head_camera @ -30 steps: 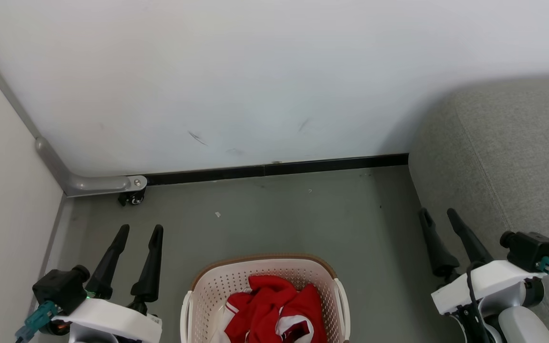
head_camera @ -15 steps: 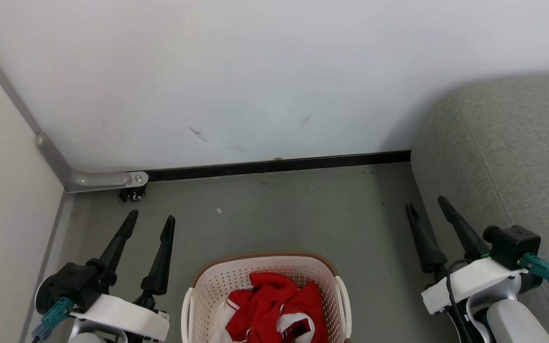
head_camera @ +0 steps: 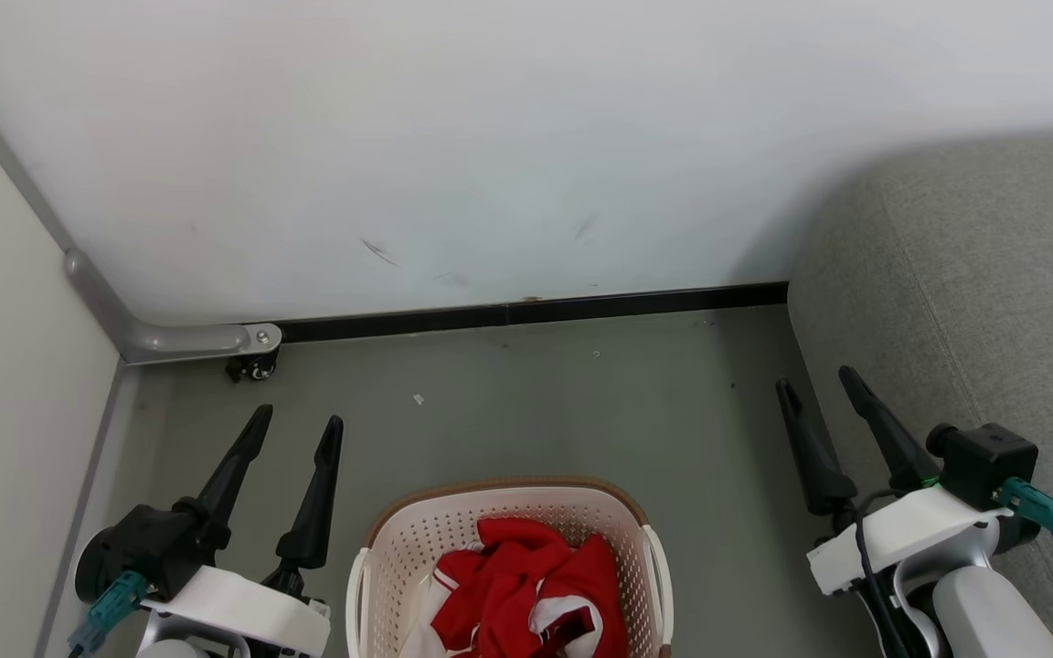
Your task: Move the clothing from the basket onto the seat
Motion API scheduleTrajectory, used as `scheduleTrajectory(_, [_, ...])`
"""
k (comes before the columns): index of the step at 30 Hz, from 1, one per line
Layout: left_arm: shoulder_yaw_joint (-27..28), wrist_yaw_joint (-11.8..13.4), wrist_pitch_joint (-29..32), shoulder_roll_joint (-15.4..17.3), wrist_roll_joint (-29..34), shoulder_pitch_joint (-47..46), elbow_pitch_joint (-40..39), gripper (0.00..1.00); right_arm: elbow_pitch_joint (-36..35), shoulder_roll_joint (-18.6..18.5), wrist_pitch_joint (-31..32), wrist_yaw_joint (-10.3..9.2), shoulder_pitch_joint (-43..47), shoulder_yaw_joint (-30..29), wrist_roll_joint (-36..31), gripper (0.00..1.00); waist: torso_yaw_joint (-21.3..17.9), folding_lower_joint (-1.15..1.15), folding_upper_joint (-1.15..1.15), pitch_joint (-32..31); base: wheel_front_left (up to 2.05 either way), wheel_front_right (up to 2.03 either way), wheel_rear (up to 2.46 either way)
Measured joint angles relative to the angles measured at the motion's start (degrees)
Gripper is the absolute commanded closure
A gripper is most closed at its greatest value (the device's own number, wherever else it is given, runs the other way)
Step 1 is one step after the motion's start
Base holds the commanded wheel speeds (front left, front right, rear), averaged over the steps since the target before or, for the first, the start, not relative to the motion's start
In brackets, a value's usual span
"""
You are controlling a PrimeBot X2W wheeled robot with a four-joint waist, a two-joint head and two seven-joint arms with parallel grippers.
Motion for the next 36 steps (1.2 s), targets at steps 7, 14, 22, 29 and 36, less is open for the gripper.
scheduleTrajectory(7, [-0.88,0.0,0.0,0.45,-0.01,0.0,0.35,0.0,-0.83,0.26,0.0,0.0,-0.23,-0.53,0.04,0.0,-0.26,0.0,0.0,0.64,0.0,0.0,0.0])
scheduleTrajectory(14, [-3.64,0.0,0.0,0.59,-0.65,0.01,2.29,0.0,-2.29,0.34,-0.01,0.0,-1.38,-1.2,0.22,0.0,-0.65,0.0,0.0,1.84,0.0,0.0,0.0])
scheduleTrajectory(22, [-8.42,0.0,0.0,0.96,-1.77,0.0,5.58,0.0,-3.5,0.36,-0.02,0.0,-2.47,-1.57,0.22,0.0,-1.24,-0.01,0.0,3.91,0.0,0.0,0.0])
scheduleTrajectory(29, [-11.81,0.0,0.0,1.53,-3.72,-1.15,9.2,0.0,-4.89,0.35,-0.02,0.0,-4.49,-1.68,0.22,0.0,-1.83,-0.01,0.0,6.34,0.0,0.0,0.0])
scheduleTrajectory(36, [-15.14,0.0,0.0,2.26,-4.61,-4.22,12.69,0.0,-5.99,0.23,-0.03,0.0,-6.49,-1.65,0.22,0.0,-2.39,-0.01,0.0,9.33,0.0,0.0,0.0])
